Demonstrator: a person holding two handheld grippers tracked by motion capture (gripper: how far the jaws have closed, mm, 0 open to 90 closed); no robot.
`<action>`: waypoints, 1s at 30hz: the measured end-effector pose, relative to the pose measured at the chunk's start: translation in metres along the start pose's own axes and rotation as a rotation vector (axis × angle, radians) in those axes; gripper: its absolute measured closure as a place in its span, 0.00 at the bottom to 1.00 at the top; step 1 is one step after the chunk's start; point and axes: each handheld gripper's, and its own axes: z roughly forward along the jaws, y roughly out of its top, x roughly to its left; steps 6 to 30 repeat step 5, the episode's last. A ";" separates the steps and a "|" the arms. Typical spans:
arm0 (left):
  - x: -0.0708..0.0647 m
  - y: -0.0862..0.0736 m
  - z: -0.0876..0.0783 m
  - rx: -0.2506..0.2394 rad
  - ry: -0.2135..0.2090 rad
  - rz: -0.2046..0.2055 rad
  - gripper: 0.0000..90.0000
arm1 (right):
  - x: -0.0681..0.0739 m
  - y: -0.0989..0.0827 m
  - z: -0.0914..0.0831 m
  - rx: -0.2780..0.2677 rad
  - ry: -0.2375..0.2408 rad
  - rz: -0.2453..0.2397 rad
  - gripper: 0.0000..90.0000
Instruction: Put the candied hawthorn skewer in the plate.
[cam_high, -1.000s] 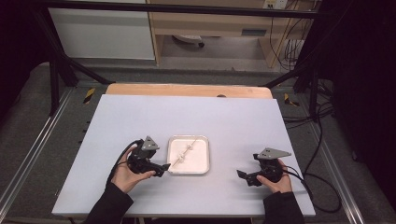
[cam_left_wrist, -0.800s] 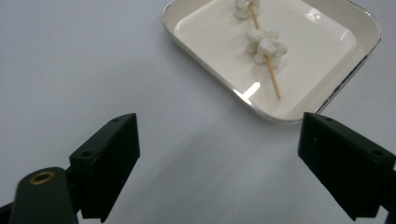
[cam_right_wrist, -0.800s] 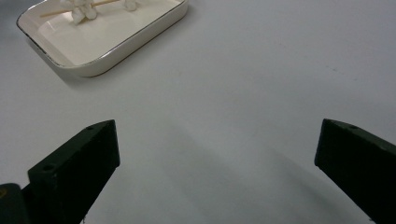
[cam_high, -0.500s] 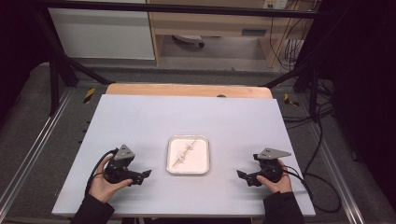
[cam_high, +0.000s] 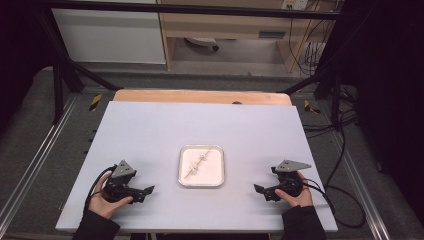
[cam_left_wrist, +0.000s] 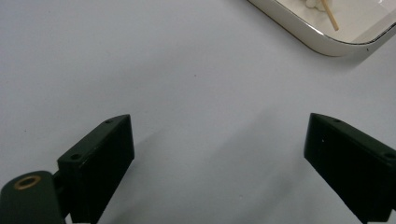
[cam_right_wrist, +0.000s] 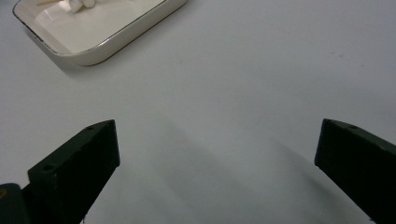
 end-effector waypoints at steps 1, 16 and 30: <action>0.000 0.000 0.000 -0.001 -0.001 0.000 0.10 | 0.000 0.000 0.000 0.004 0.001 0.002 0.01; -0.001 0.000 0.001 0.000 -0.002 0.004 0.10 | 0.000 0.000 0.000 0.002 0.004 0.001 0.01; -0.001 0.000 0.001 0.000 -0.002 0.004 0.10 | 0.000 0.000 0.000 0.002 0.004 0.001 0.01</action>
